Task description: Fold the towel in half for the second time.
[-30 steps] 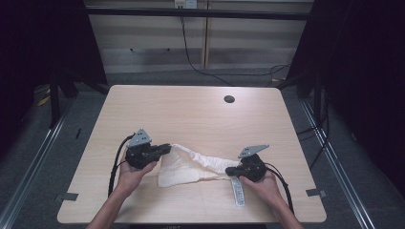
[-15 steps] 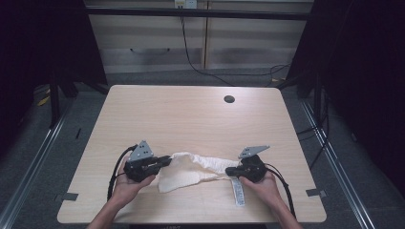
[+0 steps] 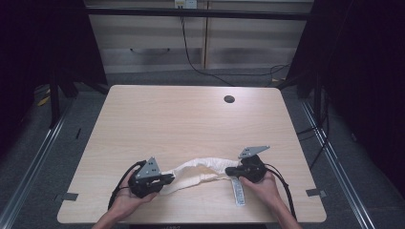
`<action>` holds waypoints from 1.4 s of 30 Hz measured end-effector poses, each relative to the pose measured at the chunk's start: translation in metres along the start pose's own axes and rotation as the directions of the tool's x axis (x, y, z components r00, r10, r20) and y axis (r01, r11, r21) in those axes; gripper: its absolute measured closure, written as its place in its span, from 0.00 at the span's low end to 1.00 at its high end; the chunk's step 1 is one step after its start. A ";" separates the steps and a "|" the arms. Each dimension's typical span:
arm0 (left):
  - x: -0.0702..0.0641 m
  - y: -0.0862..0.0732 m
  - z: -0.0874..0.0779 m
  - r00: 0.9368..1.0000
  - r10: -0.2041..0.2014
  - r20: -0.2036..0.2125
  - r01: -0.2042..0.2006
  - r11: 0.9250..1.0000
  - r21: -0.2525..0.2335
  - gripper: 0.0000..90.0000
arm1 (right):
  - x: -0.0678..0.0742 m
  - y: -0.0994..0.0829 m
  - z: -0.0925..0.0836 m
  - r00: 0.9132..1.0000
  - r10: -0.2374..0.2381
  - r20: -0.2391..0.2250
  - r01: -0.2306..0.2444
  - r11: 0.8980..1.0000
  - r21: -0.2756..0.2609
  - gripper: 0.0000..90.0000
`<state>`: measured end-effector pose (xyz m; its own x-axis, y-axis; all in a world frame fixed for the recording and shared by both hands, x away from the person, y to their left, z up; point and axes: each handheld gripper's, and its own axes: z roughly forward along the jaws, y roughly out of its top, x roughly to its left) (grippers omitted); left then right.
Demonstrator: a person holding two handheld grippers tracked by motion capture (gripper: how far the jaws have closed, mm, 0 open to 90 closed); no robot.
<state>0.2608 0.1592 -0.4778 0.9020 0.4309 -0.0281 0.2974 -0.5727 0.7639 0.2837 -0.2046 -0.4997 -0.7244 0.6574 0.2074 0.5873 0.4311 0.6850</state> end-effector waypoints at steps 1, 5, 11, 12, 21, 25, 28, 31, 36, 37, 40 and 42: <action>0.000 -0.002 0.002 1.000 0.002 0.011 -0.002 1.000 0.008 0.95 | 0.000 0.000 0.000 1.000 0.000 0.000 0.000 1.000 0.000 0.98; -0.003 -0.010 0.004 0.999 0.025 0.039 -0.026 0.999 0.019 0.95 | 0.000 0.000 0.000 1.000 -0.006 0.005 0.006 1.000 0.001 0.98; 0.001 -0.019 0.004 1.000 0.006 0.005 -0.007 0.999 0.042 0.95 | 0.000 0.000 -0.007 0.999 -0.018 0.038 0.016 0.999 0.032 0.98; 0.002 -0.019 0.004 1.000 0.002 0.003 -0.002 0.999 0.043 0.95 | 0.001 0.000 -0.009 0.999 -0.015 0.045 0.013 0.999 0.031 0.98; 0.006 -0.020 0.006 1.000 -0.021 0.003 0.021 0.999 0.039 0.95 | 0.007 -0.017 -0.029 0.996 0.001 0.094 -0.004 0.999 0.036 0.98; 0.008 -0.021 0.007 0.999 -0.037 0.012 0.037 0.999 0.031 0.95 | 0.015 -0.025 -0.034 0.995 -0.001 0.098 -0.002 0.999 0.033 0.98; 0.009 -0.020 0.007 0.999 -0.032 0.013 0.031 0.999 0.033 0.95 | 0.014 -0.030 -0.036 0.995 0.030 0.091 -0.031 0.999 0.011 0.98; 0.012 -0.019 0.010 0.999 -0.034 0.013 0.034 0.999 0.029 0.95 | 0.011 -0.030 -0.036 0.995 0.040 0.093 -0.040 0.999 0.003 0.98; 0.025 -0.016 0.016 0.997 -0.075 0.007 0.074 0.997 0.015 0.95 | 0.002 -0.026 -0.033 0.993 0.056 0.108 -0.056 0.998 -0.007 0.98; 0.027 -0.015 0.016 0.997 -0.079 0.000 0.079 0.997 0.017 0.95 | 0.000 -0.024 -0.031 0.992 0.054 0.110 -0.053 0.998 -0.014 0.98; 0.035 -0.011 0.019 0.997 -0.077 -0.033 0.078 0.997 0.026 0.95 | -0.003 -0.020 -0.027 0.991 0.059 0.119 -0.057 0.998 -0.014 0.98; 0.039 -0.010 0.020 0.995 -0.094 -0.045 0.095 0.995 0.025 0.95 | -0.005 -0.016 -0.023 0.990 0.053 0.129 -0.051 0.999 -0.017 0.98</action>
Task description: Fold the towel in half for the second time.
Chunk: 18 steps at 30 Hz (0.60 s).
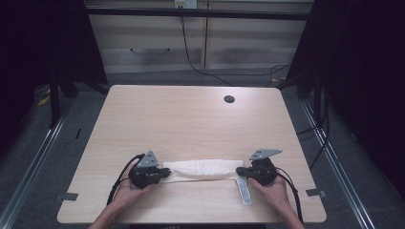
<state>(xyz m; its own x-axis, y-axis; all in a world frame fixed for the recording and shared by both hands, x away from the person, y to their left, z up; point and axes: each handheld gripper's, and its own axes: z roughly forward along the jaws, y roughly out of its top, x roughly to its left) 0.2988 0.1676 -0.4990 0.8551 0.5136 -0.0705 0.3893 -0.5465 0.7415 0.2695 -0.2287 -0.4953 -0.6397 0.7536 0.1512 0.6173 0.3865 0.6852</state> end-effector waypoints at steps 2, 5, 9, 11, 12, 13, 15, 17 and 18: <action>0.002 0.002 0.000 1.000 0.006 -0.015 -0.006 1.000 0.008 0.95 | 0.000 0.003 0.002 1.000 0.000 0.011 0.000 1.000 0.003 0.98; 0.006 0.004 0.002 0.999 -0.001 -0.033 0.002 1.000 0.008 0.95 | -0.002 0.006 0.006 1.000 0.007 0.022 -0.007 1.000 -0.004 0.98; 0.015 0.006 0.006 0.998 -0.058 -0.036 0.057 0.998 -0.018 0.95 | -0.005 0.011 0.010 0.999 0.019 0.036 -0.018 1.000 -0.008 0.98; 0.017 0.005 0.003 0.997 -0.078 -0.023 0.078 0.996 -0.032 0.94 | -0.006 0.013 0.012 0.999 0.030 0.035 -0.030 0.999 -0.011 0.98; 0.016 0.005 0.001 0.997 -0.075 -0.020 0.074 0.997 -0.037 0.93 | -0.006 0.013 0.012 0.999 0.015 0.033 -0.014 1.000 -0.012 0.97; 0.015 0.005 -0.001 0.997 -0.075 -0.022 0.075 0.996 -0.042 0.92 | -0.005 0.012 0.012 1.000 0.004 0.030 -0.004 1.000 -0.016 0.96; 0.014 0.004 -0.007 0.997 -0.077 -0.003 0.077 0.996 -0.049 0.89 | -0.004 0.010 0.010 1.000 0.014 -0.008 -0.015 1.000 -0.024 0.94; 0.011 0.004 -0.012 0.998 -0.069 0.013 0.069 0.996 -0.057 0.83 | -0.003 0.008 0.006 1.000 0.009 -0.024 -0.010 1.000 -0.028 0.89; 0.008 0.003 -0.015 0.998 -0.064 0.022 0.065 0.996 -0.055 0.81 | -0.002 0.007 0.005 0.999 0.011 -0.035 -0.012 0.999 -0.033 0.87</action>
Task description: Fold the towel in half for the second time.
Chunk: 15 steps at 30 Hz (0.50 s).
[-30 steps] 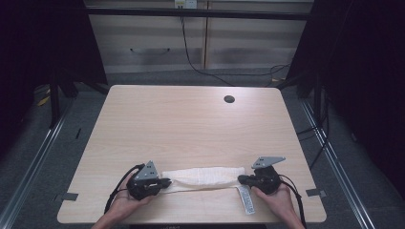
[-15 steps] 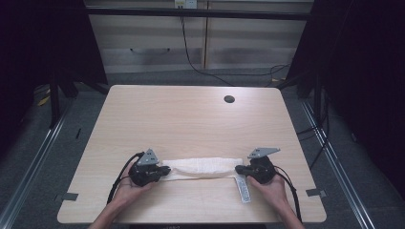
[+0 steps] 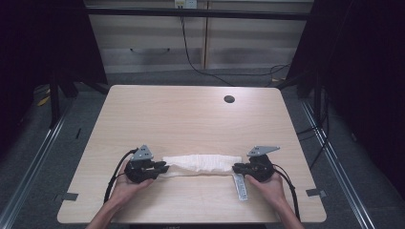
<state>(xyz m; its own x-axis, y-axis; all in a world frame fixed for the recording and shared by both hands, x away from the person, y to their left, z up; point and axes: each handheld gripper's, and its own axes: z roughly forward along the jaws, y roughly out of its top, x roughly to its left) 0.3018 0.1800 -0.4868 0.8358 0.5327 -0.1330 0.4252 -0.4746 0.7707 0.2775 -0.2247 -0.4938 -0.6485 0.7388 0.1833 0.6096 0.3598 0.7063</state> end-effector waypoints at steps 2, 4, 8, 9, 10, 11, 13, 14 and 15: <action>-0.005 -0.001 -0.006 1.000 0.016 0.022 -0.016 1.000 -0.002 0.79 | 0.001 -0.001 -0.006 1.000 0.000 -0.005 0.000 1.000 -0.017 0.83; -0.009 -0.003 -0.011 0.999 0.022 0.026 -0.021 1.000 -0.005 0.73 | 0.002 -0.001 -0.012 1.000 0.011 -0.028 -0.012 0.999 -0.040 0.80; -0.012 -0.008 -0.025 1.000 0.006 0.017 -0.005 0.999 -0.033 0.66 | 0.005 -0.002 -0.026 0.999 0.006 -0.035 -0.008 0.997 -0.078 0.77; -0.011 -0.008 -0.029 1.000 -0.005 0.010 0.005 0.999 -0.044 0.65 | 0.006 -0.003 -0.029 0.999 0.006 -0.040 -0.009 0.996 -0.085 0.78; -0.011 -0.009 -0.033 1.000 -0.021 -0.002 0.021 0.998 -0.054 0.64 | 0.005 -0.004 -0.032 0.999 0.005 -0.044 -0.009 0.996 -0.094 0.78; -0.010 -0.010 -0.038 0.999 -0.030 -0.012 0.029 0.997 -0.067 0.63 | 0.004 -0.005 -0.035 0.999 0.010 -0.039 -0.014 0.995 -0.102 0.78; -0.007 -0.013 -0.047 0.998 -0.065 -0.024 0.063 0.994 -0.088 0.56 | 0.003 -0.008 -0.042 0.999 0.020 -0.033 -0.024 0.992 -0.122 0.78; -0.005 -0.014 -0.052 0.996 -0.082 -0.039 0.078 0.993 -0.094 0.54 | 0.003 -0.010 -0.046 0.999 0.021 -0.026 -0.024 0.990 -0.137 0.77; -0.003 -0.016 -0.056 0.994 -0.098 -0.055 0.092 0.991 -0.099 0.52 | 0.002 -0.011 -0.050 0.999 0.027 -0.022 -0.030 0.988 -0.152 0.77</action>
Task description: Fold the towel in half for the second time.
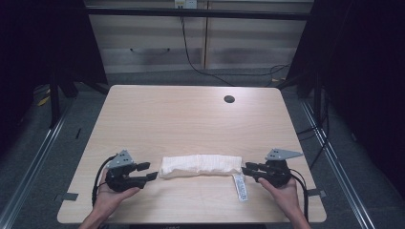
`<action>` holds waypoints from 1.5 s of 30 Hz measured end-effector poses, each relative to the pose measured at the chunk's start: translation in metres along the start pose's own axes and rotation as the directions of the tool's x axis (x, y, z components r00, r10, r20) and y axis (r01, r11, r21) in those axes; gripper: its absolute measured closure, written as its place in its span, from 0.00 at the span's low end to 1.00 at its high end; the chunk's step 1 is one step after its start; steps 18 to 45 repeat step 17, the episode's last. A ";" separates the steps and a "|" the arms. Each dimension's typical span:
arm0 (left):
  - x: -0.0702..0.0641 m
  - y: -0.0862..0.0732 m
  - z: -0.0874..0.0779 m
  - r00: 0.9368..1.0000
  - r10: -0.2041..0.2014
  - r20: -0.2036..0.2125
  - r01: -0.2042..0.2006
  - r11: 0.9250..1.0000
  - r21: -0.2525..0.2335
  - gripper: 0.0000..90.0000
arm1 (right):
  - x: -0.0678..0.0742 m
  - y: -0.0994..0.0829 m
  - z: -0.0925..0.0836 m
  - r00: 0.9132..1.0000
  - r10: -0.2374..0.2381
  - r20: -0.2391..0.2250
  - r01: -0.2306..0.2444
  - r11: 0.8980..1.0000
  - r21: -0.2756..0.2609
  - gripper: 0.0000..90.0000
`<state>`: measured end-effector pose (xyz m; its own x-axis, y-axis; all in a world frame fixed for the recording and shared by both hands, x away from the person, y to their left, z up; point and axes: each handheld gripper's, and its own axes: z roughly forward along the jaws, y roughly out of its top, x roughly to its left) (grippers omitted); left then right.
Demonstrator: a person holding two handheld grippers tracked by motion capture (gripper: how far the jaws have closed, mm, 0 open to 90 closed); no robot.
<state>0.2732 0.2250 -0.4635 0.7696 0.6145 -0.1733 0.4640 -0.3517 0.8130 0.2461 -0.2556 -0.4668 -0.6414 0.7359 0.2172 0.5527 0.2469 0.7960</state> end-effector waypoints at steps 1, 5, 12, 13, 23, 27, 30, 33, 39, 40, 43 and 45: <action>0.003 -0.001 -0.004 1.000 -0.017 -0.016 0.017 1.000 -0.004 0.51 | 0.000 -0.001 -0.004 1.000 0.005 0.003 -0.005 1.000 -0.012 0.77; 0.016 -0.009 -0.017 0.994 -0.061 -0.094 0.059 0.998 -0.026 0.52 | -0.004 -0.007 -0.019 0.999 0.014 0.032 -0.013 0.999 -0.036 0.72; 0.027 -0.024 -0.024 0.986 -0.100 -0.135 0.095 0.994 -0.047 0.45 | -0.015 -0.021 -0.040 0.993 0.074 0.089 -0.063 0.991 -0.116 0.68; 0.028 -0.024 -0.021 0.982 -0.116 -0.151 0.111 0.993 -0.042 0.45 | -0.016 -0.022 -0.042 0.991 0.075 0.112 -0.061 0.990 -0.124 0.67; 0.032 -0.023 -0.018 0.978 -0.124 -0.165 0.119 0.992 -0.043 0.43 | -0.025 -0.027 -0.045 0.984 0.101 0.147 -0.082 0.987 -0.135 0.60; 0.032 -0.023 -0.018 0.978 -0.124 -0.165 0.119 0.992 -0.043 0.43 | -0.025 -0.027 -0.045 0.984 0.101 0.147 -0.082 0.987 -0.135 0.60; 0.032 -0.023 -0.018 0.978 -0.124 -0.165 0.119 0.992 -0.043 0.43 | -0.025 -0.027 -0.045 0.984 0.101 0.147 -0.082 0.987 -0.135 0.60; 0.032 -0.023 -0.018 0.978 -0.124 -0.165 0.119 0.992 -0.043 0.43 | -0.025 -0.027 -0.045 0.984 0.101 0.147 -0.082 0.987 -0.135 0.60; 0.032 -0.023 -0.018 0.978 -0.124 -0.165 0.119 0.992 -0.043 0.43 | -0.025 -0.027 -0.045 0.984 0.101 0.147 -0.082 0.987 -0.135 0.60; 0.032 -0.023 -0.018 0.978 -0.124 -0.165 0.119 0.992 -0.043 0.43 | -0.025 -0.027 -0.045 0.984 0.101 0.147 -0.082 0.987 -0.135 0.60; 0.032 -0.023 -0.018 0.978 -0.124 -0.165 0.119 0.992 -0.043 0.43 | -0.025 -0.027 -0.045 0.984 0.101 0.147 -0.082 0.987 -0.135 0.60; 0.032 -0.023 -0.018 0.978 -0.124 -0.165 0.119 0.992 -0.043 0.43 | -0.025 -0.027 -0.045 0.984 0.101 0.147 -0.082 0.987 -0.135 0.60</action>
